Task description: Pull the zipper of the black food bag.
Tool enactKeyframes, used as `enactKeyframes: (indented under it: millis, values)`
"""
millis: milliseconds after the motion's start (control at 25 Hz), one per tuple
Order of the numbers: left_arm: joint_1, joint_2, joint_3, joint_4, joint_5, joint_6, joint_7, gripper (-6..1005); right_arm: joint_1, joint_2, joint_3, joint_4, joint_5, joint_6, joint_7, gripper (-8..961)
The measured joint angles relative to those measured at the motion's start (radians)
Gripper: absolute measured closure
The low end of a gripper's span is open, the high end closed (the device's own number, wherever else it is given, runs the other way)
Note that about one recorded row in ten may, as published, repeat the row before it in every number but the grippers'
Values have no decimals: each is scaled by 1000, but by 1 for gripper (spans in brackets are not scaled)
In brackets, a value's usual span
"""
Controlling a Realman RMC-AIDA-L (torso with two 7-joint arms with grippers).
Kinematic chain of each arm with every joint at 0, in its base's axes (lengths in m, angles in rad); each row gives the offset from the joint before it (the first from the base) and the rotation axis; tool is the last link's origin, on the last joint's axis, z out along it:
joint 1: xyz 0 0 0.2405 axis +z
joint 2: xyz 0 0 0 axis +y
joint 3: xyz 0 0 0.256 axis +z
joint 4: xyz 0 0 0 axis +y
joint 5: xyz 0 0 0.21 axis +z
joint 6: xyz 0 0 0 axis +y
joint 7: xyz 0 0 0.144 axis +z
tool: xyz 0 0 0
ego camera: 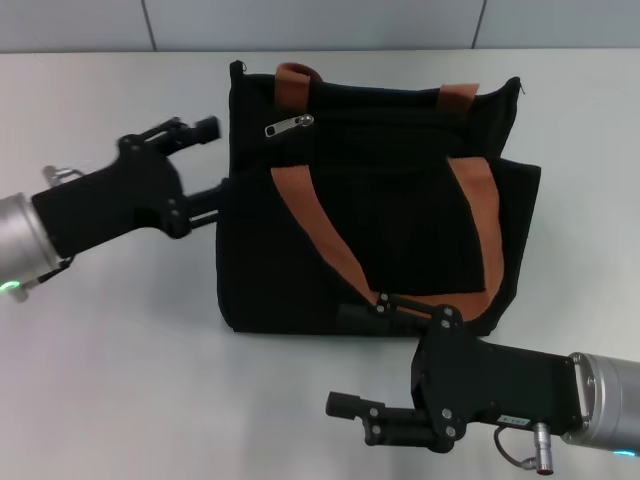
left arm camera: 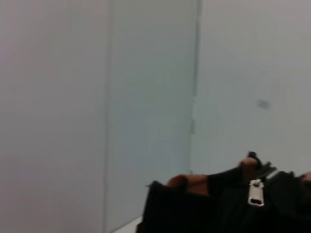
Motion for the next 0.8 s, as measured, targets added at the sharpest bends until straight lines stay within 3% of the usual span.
enactKeyframes:
  millis: [320,480,800]
  values:
    - [-63,-9,30,-5,-26,-54,4,215,-2,0,14,22,0,18,-1,191]
    - [-69,-10,34,-32,-76,-106,11,246,-3,0,15,24,0,18,-2,191]
    - [-59,-9,34,-50,-112,-84,30,308,3,0,18,23,0,38,-2,190]
